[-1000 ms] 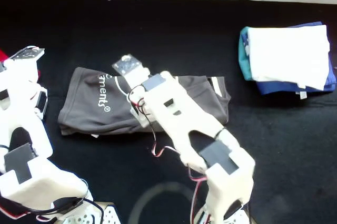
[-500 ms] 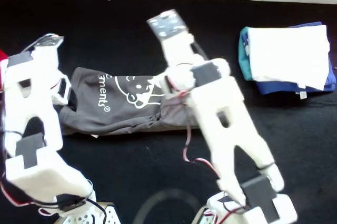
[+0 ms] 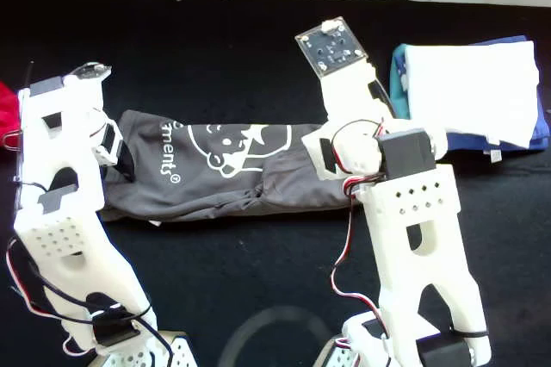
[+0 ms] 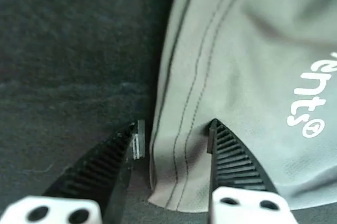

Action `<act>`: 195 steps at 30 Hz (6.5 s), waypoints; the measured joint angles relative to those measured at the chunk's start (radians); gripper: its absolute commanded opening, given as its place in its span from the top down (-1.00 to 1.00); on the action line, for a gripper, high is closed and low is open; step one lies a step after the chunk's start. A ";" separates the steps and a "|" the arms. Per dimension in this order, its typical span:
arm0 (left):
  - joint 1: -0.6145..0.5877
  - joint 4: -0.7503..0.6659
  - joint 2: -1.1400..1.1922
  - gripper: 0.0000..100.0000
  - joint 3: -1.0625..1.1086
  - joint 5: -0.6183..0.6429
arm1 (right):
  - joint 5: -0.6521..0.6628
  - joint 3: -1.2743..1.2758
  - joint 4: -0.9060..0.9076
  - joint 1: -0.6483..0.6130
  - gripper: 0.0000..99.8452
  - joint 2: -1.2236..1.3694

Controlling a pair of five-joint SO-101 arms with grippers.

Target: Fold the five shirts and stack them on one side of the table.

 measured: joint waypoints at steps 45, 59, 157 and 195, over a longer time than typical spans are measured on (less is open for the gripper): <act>0.003 0.404 -0.160 0.98 -0.199 -0.109 | 0.009 0.997 -0.388 0.393 0.68 -0.362; 0.678 0.404 -0.500 0.98 -0.080 0.121 | 0.091 1.323 -0.672 0.634 0.68 -0.388; 0.994 0.110 -0.319 0.98 0.071 0.299 | 0.091 1.393 -0.764 0.638 0.68 -0.399; 0.489 -0.069 -0.394 0.98 0.164 0.129 | 0.017 0.660 -0.385 0.130 0.99 -0.236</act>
